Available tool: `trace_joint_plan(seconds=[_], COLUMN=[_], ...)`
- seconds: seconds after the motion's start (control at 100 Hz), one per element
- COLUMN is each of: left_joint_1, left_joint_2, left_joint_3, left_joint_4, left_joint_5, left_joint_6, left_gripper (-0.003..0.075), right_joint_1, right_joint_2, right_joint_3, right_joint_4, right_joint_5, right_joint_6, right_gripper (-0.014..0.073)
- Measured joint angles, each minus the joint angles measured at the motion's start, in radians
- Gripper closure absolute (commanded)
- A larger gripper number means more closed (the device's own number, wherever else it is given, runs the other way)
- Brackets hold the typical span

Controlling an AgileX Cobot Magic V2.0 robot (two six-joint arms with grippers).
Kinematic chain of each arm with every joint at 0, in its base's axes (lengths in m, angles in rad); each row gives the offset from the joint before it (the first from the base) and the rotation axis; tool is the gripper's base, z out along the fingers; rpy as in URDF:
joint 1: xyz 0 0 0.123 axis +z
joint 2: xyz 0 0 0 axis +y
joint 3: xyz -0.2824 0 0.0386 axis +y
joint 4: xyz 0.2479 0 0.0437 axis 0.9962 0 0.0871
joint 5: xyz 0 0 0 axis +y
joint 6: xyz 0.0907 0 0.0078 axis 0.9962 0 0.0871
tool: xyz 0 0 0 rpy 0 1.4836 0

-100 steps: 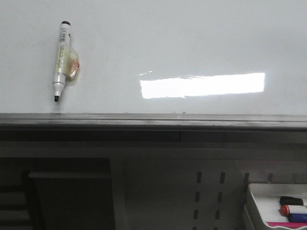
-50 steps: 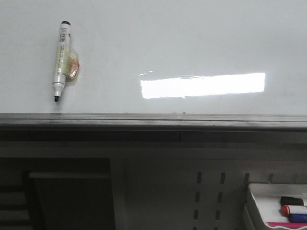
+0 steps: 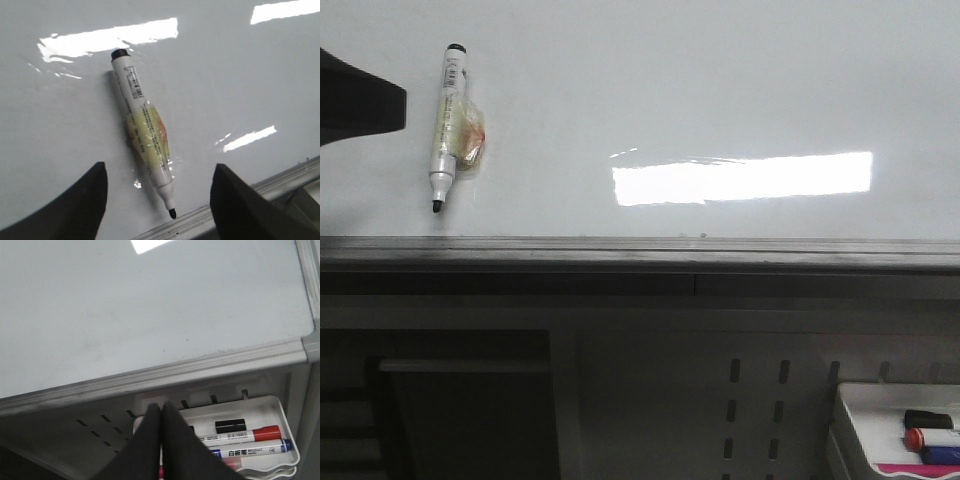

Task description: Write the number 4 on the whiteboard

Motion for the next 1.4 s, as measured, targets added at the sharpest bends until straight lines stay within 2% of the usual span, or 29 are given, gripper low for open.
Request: trace_joint_plan(seconds=[0.29, 0.51, 0.58, 0.7, 0.95, 1.02, 1.09, 1.3, 1.4], left_joint_1=[-0.007, -0.007, -0.008, -0.008, -0.008, -0.008, -0.008, -0.008, -0.008], left_joint_2=[0.191, 0.273, 0.282, 0.292, 0.293, 0.288, 0.273, 0.168, 0.112], left_joint_3=[-0.070, -0.119, -0.124, -0.126, -0.128, -0.128, -0.128, -0.128, -0.128], left_joint_4=[-0.046, -0.051, -0.051, -0.051, -0.027, 0.034, 0.127, 0.441, 0.639], left_joint_5=[-0.032, -0.033, -0.039, -0.020, 0.007, 0.021, 0.037, 0.045, 0.045], left_joint_6=[-0.008, -0.077, -0.092, -0.116, -0.121, -0.122, -0.122, -0.122, -0.122], left_gripper=[0.0302, 0.0309, 0.0399, 0.0744, 0.0741, 0.0741, 0.0741, 0.0741, 0.0740], right_joint_1=[0.000, 0.000, 0.000, 0.000, 0.009, 0.061, 0.156, 0.535, 0.673], right_joint_2=[0.000, 0.000, 0.000, 0.000, 0.000, 0.002, 0.013, 0.106, 0.169], right_joint_3=[0.000, 0.000, 0.000, 0.000, -0.037, -0.061, -0.084, -0.164, -0.226], right_joint_4=[0.000, 0.000, 0.000, 0.000, -0.002, -0.002, -0.002, -0.032, -0.066], right_joint_5=[-0.002, -0.003, -0.003, -0.003, 0.039, 0.046, 0.046, 0.046, 0.050], right_joint_6=[0.000, 0.000, 0.000, 0.000, -0.002, -0.020, -0.064, -0.228, -0.259], right_gripper=[0.0658, 0.0658, 0.0658, 0.0658, 0.0658, 0.0658, 0.0658, 0.0658, 0.0654])
